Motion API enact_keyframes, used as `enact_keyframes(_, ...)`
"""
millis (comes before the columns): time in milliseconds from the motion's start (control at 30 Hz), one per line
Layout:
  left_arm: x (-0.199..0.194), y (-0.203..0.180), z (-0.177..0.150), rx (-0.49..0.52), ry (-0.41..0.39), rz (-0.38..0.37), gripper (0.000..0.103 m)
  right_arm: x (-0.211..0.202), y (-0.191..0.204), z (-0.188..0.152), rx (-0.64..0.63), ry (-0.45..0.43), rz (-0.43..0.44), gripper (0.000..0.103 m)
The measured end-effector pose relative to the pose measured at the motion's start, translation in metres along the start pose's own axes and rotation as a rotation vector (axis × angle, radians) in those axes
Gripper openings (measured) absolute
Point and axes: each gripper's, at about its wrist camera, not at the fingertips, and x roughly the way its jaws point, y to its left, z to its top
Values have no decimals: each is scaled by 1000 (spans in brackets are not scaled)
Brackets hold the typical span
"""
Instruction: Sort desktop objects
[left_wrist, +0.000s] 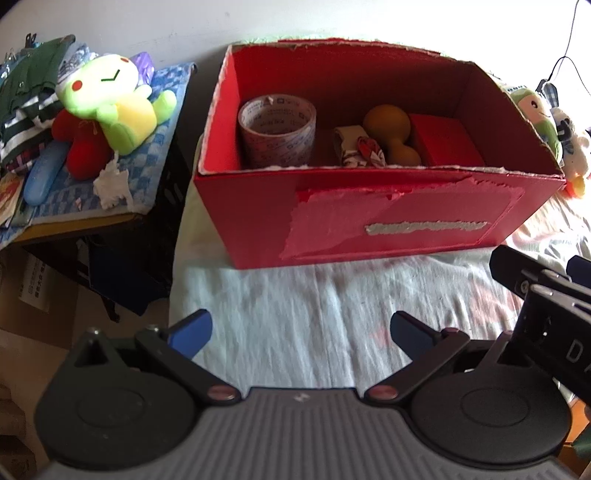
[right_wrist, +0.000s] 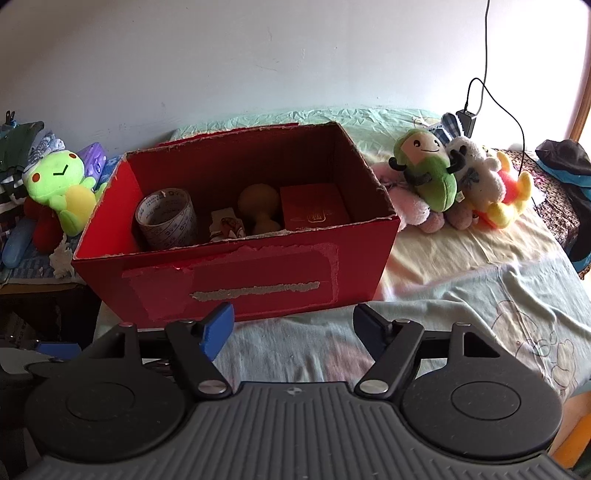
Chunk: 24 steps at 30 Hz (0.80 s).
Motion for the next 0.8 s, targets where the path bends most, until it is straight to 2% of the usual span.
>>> enact_keyframes(200,19,-5,-4,11,95,-28,102,13,-2,-3,-19,78,-35,74)
enact_keyframes(333,28,-13,-9,32,130,-37,102,16,-9,-10,-3,97,-45,74)
enact_keyframes(633,32,-25,-20,80,151,-48,102,19,-20,-28,35,148,-68,74)
enact_keyframes(800,27,-27,-23,88,138,-47,102,14,-20,-33,45,141,-64,74)
